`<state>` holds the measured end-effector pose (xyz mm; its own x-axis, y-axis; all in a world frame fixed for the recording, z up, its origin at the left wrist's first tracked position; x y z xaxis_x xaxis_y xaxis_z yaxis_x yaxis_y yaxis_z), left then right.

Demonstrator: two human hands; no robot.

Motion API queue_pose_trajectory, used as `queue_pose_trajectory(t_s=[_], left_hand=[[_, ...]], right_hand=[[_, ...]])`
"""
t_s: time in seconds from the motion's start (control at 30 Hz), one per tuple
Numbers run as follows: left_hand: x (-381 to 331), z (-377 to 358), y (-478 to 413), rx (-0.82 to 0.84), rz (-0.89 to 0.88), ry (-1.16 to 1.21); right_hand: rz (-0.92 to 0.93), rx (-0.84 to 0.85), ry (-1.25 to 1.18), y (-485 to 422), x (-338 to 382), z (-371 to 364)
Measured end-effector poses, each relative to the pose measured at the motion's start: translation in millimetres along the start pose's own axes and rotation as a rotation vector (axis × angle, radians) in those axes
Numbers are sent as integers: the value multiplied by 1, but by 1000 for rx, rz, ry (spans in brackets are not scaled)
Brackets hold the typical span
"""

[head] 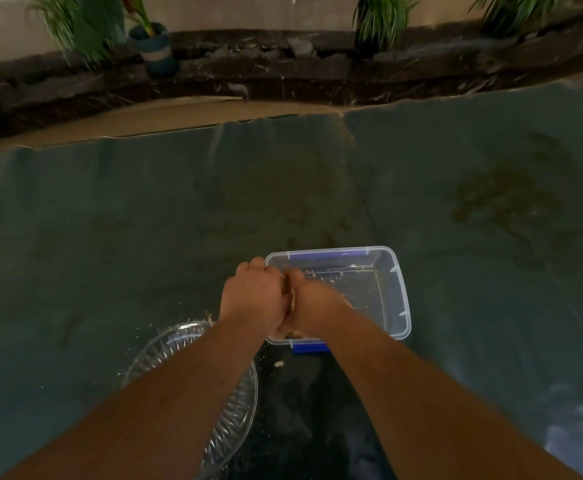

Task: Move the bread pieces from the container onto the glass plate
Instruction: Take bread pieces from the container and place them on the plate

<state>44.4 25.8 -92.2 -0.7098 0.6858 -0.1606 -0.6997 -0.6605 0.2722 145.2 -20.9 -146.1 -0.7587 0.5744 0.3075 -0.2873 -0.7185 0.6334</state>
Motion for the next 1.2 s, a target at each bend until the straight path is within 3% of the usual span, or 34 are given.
queue_pose_trajectory(t_s=[0.33,0.6,0.83,1.2], left_hand=[[-9,-5,6,-86,36,241],[11,22,23,-268,122,618],[57,68,62,-392,144,765],[169,54,162,-321,290,867]], right_hand=[[-128,-158,-150,21,-14,5],[-257,-304,-144,61,9,31],[-254,-353,-317,94,47,57],[-79,-266,-447,138,140,16]])
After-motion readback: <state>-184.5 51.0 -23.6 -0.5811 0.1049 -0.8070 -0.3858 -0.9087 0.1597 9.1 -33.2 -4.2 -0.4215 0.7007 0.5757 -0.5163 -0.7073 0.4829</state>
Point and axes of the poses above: each hand's wrist, its own y-axis away from the middle knuckle, its own z-axis out of the back of the hand, x = y × z, the point moved 3 cm from there along -y, towards the middle knuckle, and after that the axes turned 15 degrees about -z, right-handed, at the moved point
